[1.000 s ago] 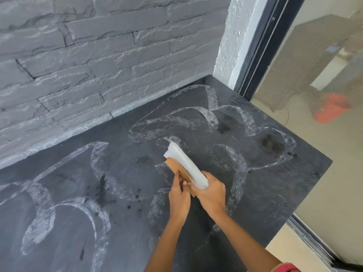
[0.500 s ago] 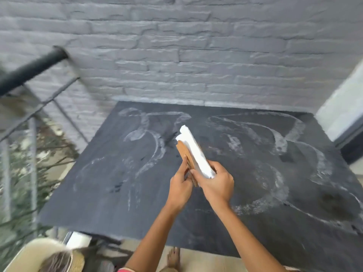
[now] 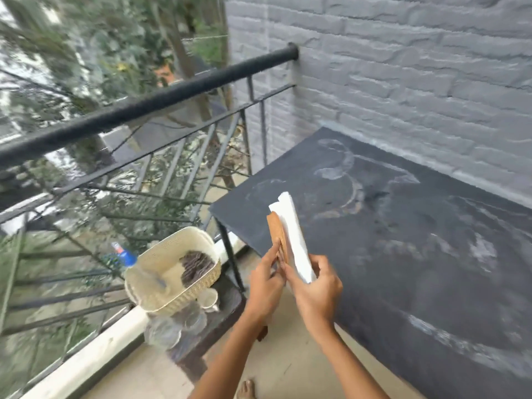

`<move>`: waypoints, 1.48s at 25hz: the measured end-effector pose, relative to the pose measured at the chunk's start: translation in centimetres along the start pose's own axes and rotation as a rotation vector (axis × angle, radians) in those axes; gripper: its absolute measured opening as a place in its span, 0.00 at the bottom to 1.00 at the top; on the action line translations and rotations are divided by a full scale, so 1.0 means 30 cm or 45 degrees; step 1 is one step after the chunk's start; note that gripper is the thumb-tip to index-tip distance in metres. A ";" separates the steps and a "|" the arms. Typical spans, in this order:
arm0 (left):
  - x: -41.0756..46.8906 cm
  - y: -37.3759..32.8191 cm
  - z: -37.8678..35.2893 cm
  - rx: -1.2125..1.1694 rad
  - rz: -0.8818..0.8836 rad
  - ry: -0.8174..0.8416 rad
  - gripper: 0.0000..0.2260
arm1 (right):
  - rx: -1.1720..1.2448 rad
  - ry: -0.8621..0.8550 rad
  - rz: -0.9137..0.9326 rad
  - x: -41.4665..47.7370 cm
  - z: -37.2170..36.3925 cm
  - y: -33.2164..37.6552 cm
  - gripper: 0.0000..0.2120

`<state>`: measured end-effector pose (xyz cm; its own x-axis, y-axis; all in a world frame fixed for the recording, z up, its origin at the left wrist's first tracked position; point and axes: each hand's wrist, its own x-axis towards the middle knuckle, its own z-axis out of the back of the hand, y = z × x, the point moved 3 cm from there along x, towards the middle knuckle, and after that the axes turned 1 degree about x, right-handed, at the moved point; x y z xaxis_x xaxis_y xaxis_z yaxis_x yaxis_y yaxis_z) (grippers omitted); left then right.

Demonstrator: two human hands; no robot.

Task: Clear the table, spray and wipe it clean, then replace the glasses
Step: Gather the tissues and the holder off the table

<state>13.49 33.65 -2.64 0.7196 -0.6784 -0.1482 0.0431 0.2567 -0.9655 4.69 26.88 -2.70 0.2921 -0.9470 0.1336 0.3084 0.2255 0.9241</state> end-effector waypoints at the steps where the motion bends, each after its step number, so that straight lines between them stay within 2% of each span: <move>1: -0.022 0.040 0.047 -0.027 0.024 -0.038 0.28 | 0.000 0.039 -0.005 -0.044 -0.041 -0.005 0.17; 7: -0.073 0.357 0.250 -0.070 0.274 -0.155 0.27 | -0.100 0.212 -0.044 -0.250 -0.296 -0.113 0.17; 14: 0.108 0.801 0.323 0.128 0.470 0.015 0.21 | -0.227 0.199 -0.338 -0.322 -0.680 -0.476 0.17; 18: 0.204 0.971 0.308 0.054 0.584 0.085 0.18 | -0.291 0.217 -0.413 -0.322 -0.834 -0.662 0.14; 20: 0.219 1.002 0.307 -0.021 0.609 0.064 0.18 | -0.301 0.245 -0.413 -0.323 -0.878 -0.706 0.14; 23: 0.224 1.038 0.320 -0.063 0.624 0.018 0.24 | -0.310 0.266 -0.355 -0.336 -0.931 -0.733 0.12; 29: 0.237 1.070 0.335 -0.040 0.627 -0.003 0.21 | -0.357 0.299 -0.378 -0.345 -0.980 -0.758 0.13; 37: 0.205 1.096 0.346 0.018 0.655 -0.022 0.17 | -0.422 0.493 -0.422 -0.337 -0.981 -0.784 0.19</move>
<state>26.53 45.08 -33.09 0.6616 -0.4504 -0.5995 -0.3102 0.5635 -0.7657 21.12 37.87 -36.30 0.4210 -0.8410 -0.3397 0.6865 0.0507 0.7254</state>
